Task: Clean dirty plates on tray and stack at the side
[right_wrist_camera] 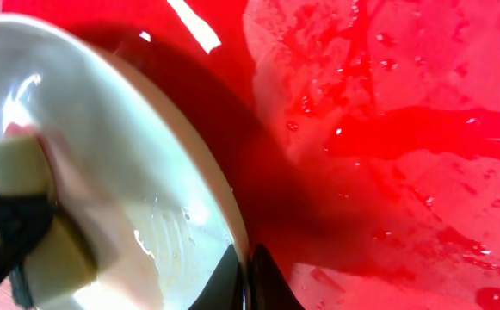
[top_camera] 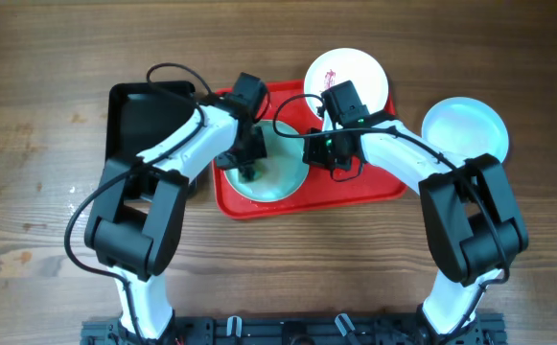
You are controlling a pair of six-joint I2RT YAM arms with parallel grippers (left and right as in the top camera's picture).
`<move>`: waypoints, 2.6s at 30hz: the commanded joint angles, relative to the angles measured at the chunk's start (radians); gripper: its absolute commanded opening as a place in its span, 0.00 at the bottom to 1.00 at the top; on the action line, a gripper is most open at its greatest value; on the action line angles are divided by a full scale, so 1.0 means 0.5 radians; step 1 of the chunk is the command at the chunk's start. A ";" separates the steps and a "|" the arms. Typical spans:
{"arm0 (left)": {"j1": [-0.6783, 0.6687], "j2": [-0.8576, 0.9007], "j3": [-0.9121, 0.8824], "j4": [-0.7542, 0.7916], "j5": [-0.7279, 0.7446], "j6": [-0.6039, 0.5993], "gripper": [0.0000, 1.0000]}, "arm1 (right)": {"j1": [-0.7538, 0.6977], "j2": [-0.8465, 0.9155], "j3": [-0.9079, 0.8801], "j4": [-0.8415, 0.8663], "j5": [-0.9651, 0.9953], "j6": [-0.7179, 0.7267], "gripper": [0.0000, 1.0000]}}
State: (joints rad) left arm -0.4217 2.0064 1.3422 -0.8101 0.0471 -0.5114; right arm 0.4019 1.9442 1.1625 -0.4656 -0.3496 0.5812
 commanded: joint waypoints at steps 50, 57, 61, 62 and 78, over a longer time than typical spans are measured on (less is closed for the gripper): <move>0.378 -0.407 0.039 0.122 0.388 0.020 0.04 | -0.012 0.108 0.005 0.177 -0.063 -0.062 0.04; 0.378 -0.407 0.039 0.119 0.343 0.020 0.04 | -0.026 -0.204 0.006 0.121 0.147 -0.167 0.04; 0.378 -0.407 0.039 0.108 0.343 0.020 0.04 | -0.005 -0.444 0.006 -0.006 0.520 -0.169 0.04; 0.378 -0.407 0.039 0.108 0.343 0.020 0.04 | 0.005 -0.498 0.006 -0.037 0.618 -0.169 0.04; 0.378 -0.407 0.039 0.108 0.328 0.019 0.04 | 0.340 -0.736 0.006 -0.340 1.929 -0.221 0.04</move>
State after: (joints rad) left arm -0.2329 1.8137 1.3479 -0.7574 0.2283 -0.5171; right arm 0.5354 1.6012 1.1603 -0.6342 0.4297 0.4759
